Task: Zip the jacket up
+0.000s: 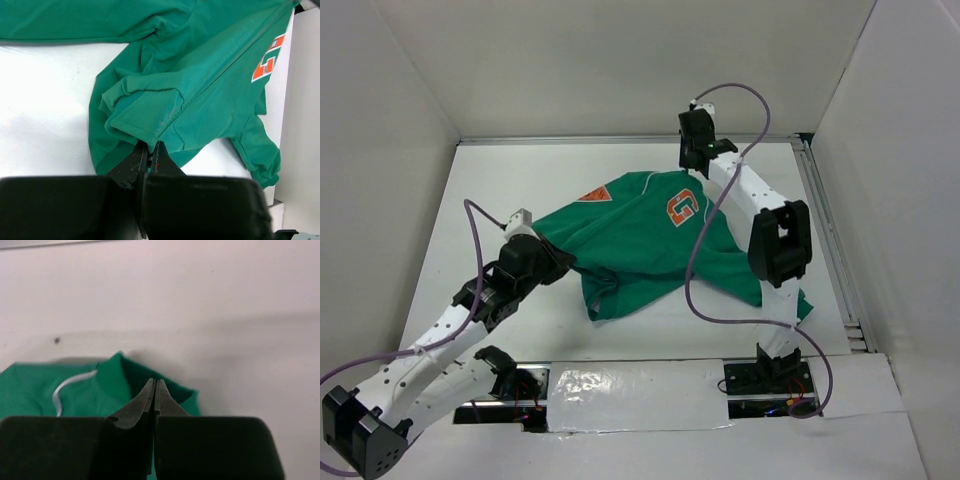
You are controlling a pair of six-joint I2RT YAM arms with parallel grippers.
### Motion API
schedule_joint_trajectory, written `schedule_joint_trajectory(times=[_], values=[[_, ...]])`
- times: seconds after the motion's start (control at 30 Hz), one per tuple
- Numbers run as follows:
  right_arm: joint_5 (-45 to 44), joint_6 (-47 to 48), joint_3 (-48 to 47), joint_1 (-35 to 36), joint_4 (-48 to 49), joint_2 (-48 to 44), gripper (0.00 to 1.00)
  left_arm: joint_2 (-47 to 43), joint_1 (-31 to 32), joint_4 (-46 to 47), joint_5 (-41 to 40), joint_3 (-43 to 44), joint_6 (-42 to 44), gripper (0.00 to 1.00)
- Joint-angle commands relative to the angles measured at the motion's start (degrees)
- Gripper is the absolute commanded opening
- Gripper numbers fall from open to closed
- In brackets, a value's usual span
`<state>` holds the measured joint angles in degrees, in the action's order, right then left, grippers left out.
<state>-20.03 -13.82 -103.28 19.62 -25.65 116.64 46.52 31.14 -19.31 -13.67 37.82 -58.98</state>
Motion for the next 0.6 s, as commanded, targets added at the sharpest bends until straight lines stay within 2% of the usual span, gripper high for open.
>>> schedule_joint_trajectory(times=[0.0, 0.13, 0.2, 0.23, 0.27, 0.3, 0.33, 0.37, 0.4, 0.43, 0.47, 0.5, 0.57], values=[[-13.4, 3.7, -12.2, -9.0, 0.6, 6.9, 0.0, -2.5, -1.8, -9.4, -5.0, -1.6, -0.3, 0.0], [-8.1, 3.3, -14.7, -11.2, -0.5, 9.8, 0.0, 0.1, -3.4, -5.4, -0.3, -4.6, 1.2, 0.0], [-3.0, 3.9, -9.4, -11.2, 2.3, 7.8, 0.0, 3.3, -4.4, -1.0, 5.0, -6.0, 1.8, 0.0], [4.0, 4.4, -6.9, -11.0, 3.9, 5.9, 0.0, 5.8, -4.6, 2.7, 6.9, -7.1, 3.4, 0.0], [6.7, 4.8, -4.9, -10.9, 5.1, 4.8, 0.0, 7.3, -4.7, 3.6, 8.8, -7.3, 3.6, 0.0], [8.3, 4.4, -2.2, -10.8, 6.2, 4.1, 0.0, 8.7, -4.7, 3.5, 10.8, -6.5, 3.3, 0.11], [11.3, 4.3, -1.3, -10.7, 6.2, 3.3, 0.09, 10.1, -4.8, 2.8, 11.6, -5.7, 3.1, 0.27], [12.4, 3.5, 0.3, -10.7, 6.1, 1.4, 0.34, 12.3, -4.8, -0.5, 11.6, -3.5, 1.9, 0.54], [13.6, 3.5, 1.2, -10.7, 6.2, 0.1, 0.48, 13.1, -4.8, -2.1, 11.4, -2.6, 1.3, 0.6], [16.0, 3.4, 2.5, -10.7, 6.7, -3.0, 0.86, 13.5, -4.7, -3.7, 11.0, -1.8, 0.2, 0.71], [16.5, 2.8, 5.3, -10.8, 8.0, -4.6, 0.9, 12.8, -4.7, -6.6, 10.6, -0.7, -0.3, 0.99], [17.4, 2.6, 6.2, -10.7, 8.3, -6.4, 0.97, 12.1, -4.7, -7.7, 10.2, -0.3, -0.3, 0.99], [18.2, 1.1, 8.4, -10.9, 8.6, -11.5, 1.0, 8.4, -4.7, -10.2, 9.7, 0.3, -2.0, 0.99]])
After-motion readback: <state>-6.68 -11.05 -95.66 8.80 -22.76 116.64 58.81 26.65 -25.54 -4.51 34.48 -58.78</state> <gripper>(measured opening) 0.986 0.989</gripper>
